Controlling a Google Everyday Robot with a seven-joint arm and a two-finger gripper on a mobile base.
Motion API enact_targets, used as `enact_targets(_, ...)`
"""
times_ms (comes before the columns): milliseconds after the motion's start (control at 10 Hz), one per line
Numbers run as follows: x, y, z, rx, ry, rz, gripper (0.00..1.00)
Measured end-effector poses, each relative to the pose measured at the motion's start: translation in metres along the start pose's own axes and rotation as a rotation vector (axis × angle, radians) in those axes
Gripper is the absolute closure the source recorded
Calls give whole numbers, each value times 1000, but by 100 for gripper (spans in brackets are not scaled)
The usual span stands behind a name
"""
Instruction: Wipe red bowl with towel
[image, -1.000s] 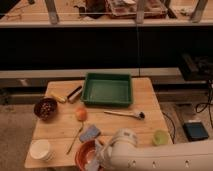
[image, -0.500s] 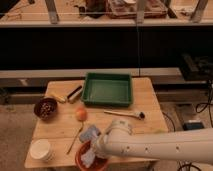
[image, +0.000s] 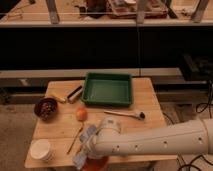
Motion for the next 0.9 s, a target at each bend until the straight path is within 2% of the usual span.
enact_targets(200, -20, 1, 4, -5, -26, -41, 100)
enact_targets(500, -34, 14, 9, -10, -51, -49, 100)
enact_targets(900, -20, 41, 0, -11, -27, 5, 100)
